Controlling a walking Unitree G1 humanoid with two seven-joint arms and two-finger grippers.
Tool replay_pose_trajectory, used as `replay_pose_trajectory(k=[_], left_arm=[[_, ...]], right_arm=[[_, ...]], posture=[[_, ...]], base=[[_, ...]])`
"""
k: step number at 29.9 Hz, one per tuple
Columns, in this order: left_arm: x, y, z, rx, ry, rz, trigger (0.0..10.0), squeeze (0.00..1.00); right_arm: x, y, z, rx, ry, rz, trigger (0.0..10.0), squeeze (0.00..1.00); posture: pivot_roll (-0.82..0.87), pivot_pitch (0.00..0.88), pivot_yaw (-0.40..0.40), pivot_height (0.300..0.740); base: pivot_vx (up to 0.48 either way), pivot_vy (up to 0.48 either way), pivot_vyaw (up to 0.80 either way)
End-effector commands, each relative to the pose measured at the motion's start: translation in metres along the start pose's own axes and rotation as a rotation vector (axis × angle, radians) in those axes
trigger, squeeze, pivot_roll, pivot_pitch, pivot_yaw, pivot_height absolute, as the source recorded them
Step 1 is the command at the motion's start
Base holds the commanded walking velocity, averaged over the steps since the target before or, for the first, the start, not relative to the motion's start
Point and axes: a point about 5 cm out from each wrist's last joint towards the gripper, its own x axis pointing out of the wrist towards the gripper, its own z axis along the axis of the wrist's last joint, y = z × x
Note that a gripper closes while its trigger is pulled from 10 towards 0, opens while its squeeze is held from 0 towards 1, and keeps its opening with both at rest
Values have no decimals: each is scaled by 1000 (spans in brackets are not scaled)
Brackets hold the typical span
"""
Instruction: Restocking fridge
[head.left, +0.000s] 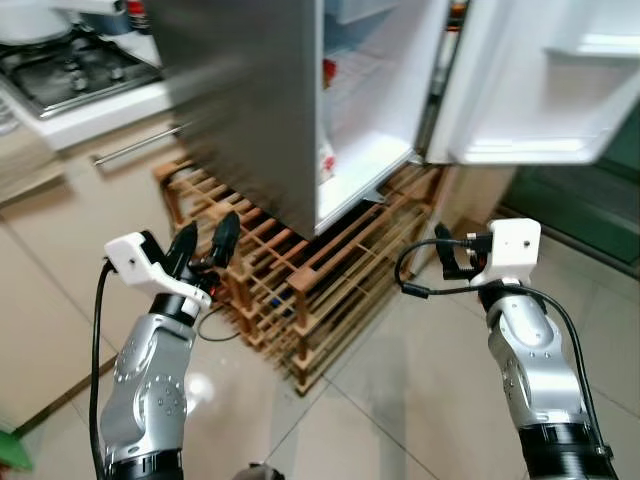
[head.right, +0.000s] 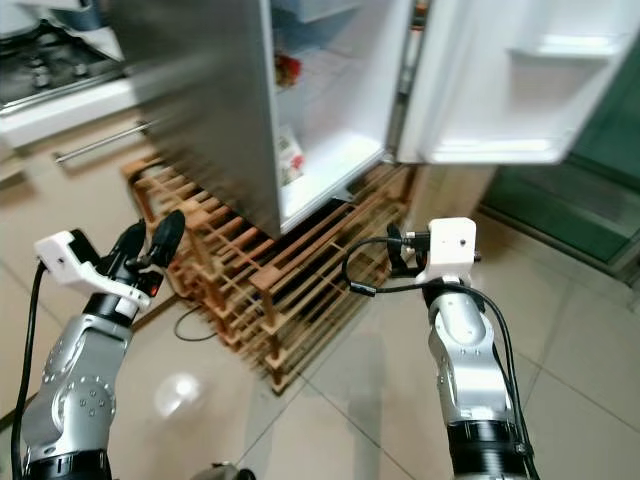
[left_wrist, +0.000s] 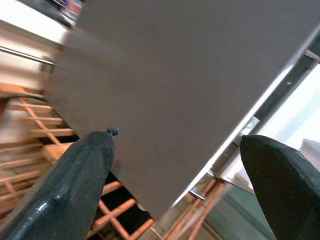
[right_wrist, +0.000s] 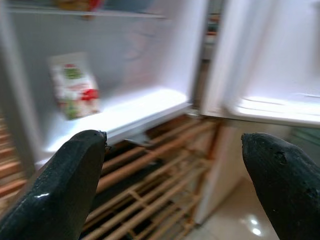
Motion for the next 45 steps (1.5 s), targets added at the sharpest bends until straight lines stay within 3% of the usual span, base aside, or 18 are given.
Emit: replay_pose_trajectory(k=[1, 8, 9, 10, 12, 15, 21, 27, 32, 34, 36, 39, 43, 45], left_arm=[[5, -15, -2, 27, 8, -36, 10000, 0], [12, -16, -7, 26, 20, 16, 10000, 0], [20, -9, -9, 141, 54, 141, 10000, 0], [20, -9, -9, 141, 54, 141, 10000, 0], [22, -1, -13, 258, 86, 217, 10000, 0], [21, -1, -13, 383, 118, 218, 10000, 0], [25, -9, -16, 433, 123, 206, 10000, 0], [32, -16, -11, 500, 104, 152, 10000, 0], [31, -5, -3, 546, 116, 209, 10000, 0], [30, 3, 2, 647, 109, 242, 10000, 0], [30, 7, 2, 677, 109, 265, 10000, 0], [32, 8, 4, 673, 98, 297, 10000, 0], [36, 0, 3, 534, 84, 260, 10000, 0], [38, -5, 7, 525, 59, 239, 10000, 0]], right_arm=[[2, -4, 4, 7, -6, -1, 10000, 0], [1, -2, 6, -4, -15, 17, 10000, 0], [0, -2, 4, 3, -16, 27, 10000, 0], [0, -2, 4, 3, -16, 27, 10000, 0], [0, -2, 1, 11, -9, 29, 10000, 0], [-3, -2, -1, 17, -6, 20, 10000, 0], [-15, 2, -9, 29, 15, 24, 10000, 0], [-15, 10, -15, 21, 24, 41, 10000, 0], [-13, 16, -11, 41, 11, 48, 10000, 0], [-11, 19, -11, 51, 8, 53, 10000, 0], [-8, 21, -12, 56, 7, 58, 10000, 0], [-1, 27, -10, 66, 3, 84, 10000, 0], [7, 32, -6, 70, -4, 111, 10000, 0], [10, 34, -5, 65, -10, 128, 10000, 4]], posture=[[-62, 0, -14, 740], [-83, 0, -14, 740], [-77, 0, -12, 740], [-77, 0, -12, 740], [-82, 0, -3, 740], [-92, 0, 4, 740], [-95, 0, 11, 740], [-78, 0, 30, 740], [-68, 0, 48, 740], [-39, 0, 42, 740], [-23, 0, 29, 740], [-15, 0, 21, 740], [20, 0, 11, 740], [32, 0, 8, 740]], base=[[0, 0, 587], [0, 0, 587], [0, 0, 587], [0, 0, 587], [0, 0, 581], [0, 0, 587], [0, 0, 584], [0, 0, 574], [0, 0, 573], [0, 0, 566], [0, 0, 559], [0, 0, 529], [0, 0, 513], [240, 0, 506]])
